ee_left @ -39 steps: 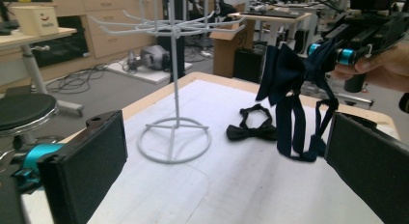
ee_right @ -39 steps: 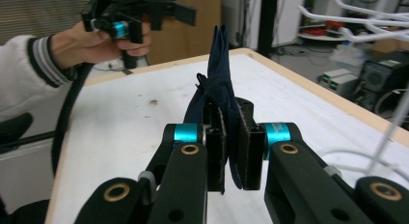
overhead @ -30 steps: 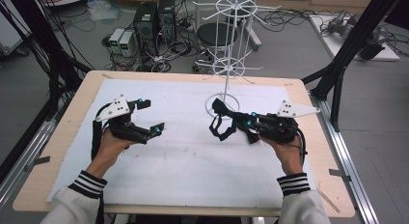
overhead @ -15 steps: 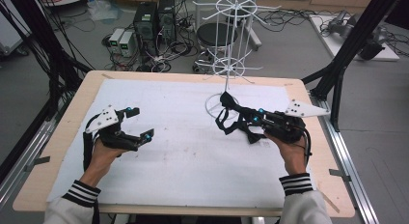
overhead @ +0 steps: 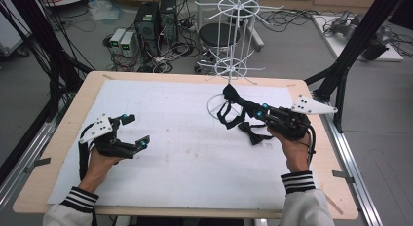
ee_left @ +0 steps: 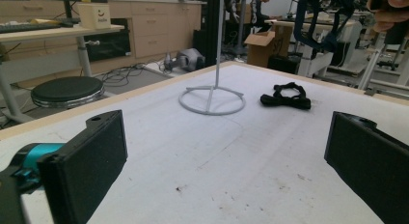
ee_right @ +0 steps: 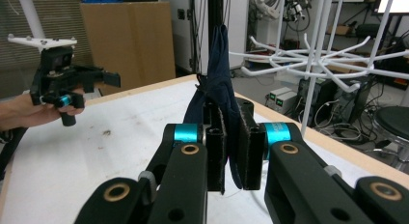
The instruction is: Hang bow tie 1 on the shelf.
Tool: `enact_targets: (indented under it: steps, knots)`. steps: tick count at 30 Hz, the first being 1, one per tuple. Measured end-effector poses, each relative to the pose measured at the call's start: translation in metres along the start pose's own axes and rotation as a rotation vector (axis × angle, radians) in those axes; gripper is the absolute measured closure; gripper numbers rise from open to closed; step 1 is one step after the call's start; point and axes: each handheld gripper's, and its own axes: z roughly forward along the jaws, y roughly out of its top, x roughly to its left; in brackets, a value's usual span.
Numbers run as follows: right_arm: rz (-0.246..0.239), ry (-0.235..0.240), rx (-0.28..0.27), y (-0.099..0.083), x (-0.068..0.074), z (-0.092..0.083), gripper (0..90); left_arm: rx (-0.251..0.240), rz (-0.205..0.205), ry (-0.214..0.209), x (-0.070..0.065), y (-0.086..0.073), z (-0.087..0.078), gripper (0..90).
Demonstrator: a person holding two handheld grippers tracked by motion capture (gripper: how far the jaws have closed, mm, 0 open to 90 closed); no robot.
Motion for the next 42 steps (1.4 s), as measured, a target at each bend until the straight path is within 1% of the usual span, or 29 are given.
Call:
enact_targets:
  steps: [2, 3, 6, 8, 12, 14, 17, 19, 22, 23, 25, 30, 34, 35, 37, 39, 42]
  knots:
    - [0.0, 0.0, -0.007, 0.002, 0.0, 0.001, 84.4, 0.003, 0.009, -0.001, -0.001, -0.002, -0.001, 1.7]
    - [0.004, 0.002, -0.011, 0.003, 0.0, 0.001, 84.5, 0.004, 0.006, -0.003, -0.001, -0.003, -0.001, 1.7]
    - [-0.006, -0.004, -0.025, 0.007, -0.002, 0.003, 84.4, -0.007, 0.002, 0.0, -0.002, -0.008, -0.003, 1.7]
    - [-0.001, -0.006, -0.033, 0.01, -0.003, 0.004, 84.4, -0.007, 0.002, 0.0, -0.002, -0.01, -0.004, 1.7]
    - [0.0, -0.011, -0.051, 0.016, -0.004, 0.006, 84.4, -0.033, -0.003, 0.004, -0.003, -0.013, -0.006, 1.7]
    - [-0.002, -0.015, -0.06, 0.018, -0.005, 0.007, 84.4, -0.028, 0.0, 0.008, -0.002, -0.013, -0.006, 1.8]
    - [0.001, -0.018, -0.064, 0.021, -0.006, 0.01, 84.4, -0.036, 0.012, 0.014, -0.004, -0.013, -0.006, 1.7]
    - [0.003, -0.017, -0.07, 0.022, -0.008, 0.012, 84.4, -0.033, 0.02, 0.014, -0.005, -0.013, -0.005, 1.7]
    - [0.009, -0.021, -0.068, 0.023, -0.009, 0.016, 84.4, -0.025, 0.02, 0.004, -0.006, -0.014, -0.004, 1.7]
    - [0.008, -0.027, -0.068, 0.023, -0.011, 0.018, 84.4, -0.026, 0.022, 0.005, -0.006, -0.014, -0.004, 1.7]
    - [0.011, -0.033, -0.071, 0.024, -0.012, 0.021, 84.4, -0.046, 0.025, 0.016, -0.008, -0.016, -0.006, 1.7]
    - [0.016, -0.068, -0.064, 0.022, -0.016, 0.025, 84.4, -0.045, 0.017, 0.026, -0.008, -0.023, -0.01, 1.7]
    - [0.019, -0.092, -0.062, 0.021, -0.019, 0.027, 84.4, -0.048, 0.013, 0.031, -0.008, -0.025, -0.012, 1.8]
    - [0.025, -0.1, -0.056, 0.02, -0.019, 0.027, 84.4, -0.051, 0.012, 0.032, -0.008, -0.026, -0.013, 1.7]
    - [0.022, -0.116, -0.05, 0.02, -0.019, 0.028, 84.4, -0.054, 0.014, 0.037, -0.008, -0.026, -0.014, 1.7]
    - [0.017, -0.126, -0.044, 0.019, -0.019, 0.029, 84.4, -0.058, 0.01, 0.034, -0.008, -0.027, -0.014, 1.8]
    - [0.013, -0.142, -0.039, 0.019, -0.02, 0.031, 84.2, -0.057, 0.016, 0.03, -0.008, -0.027, -0.015, 1.7]
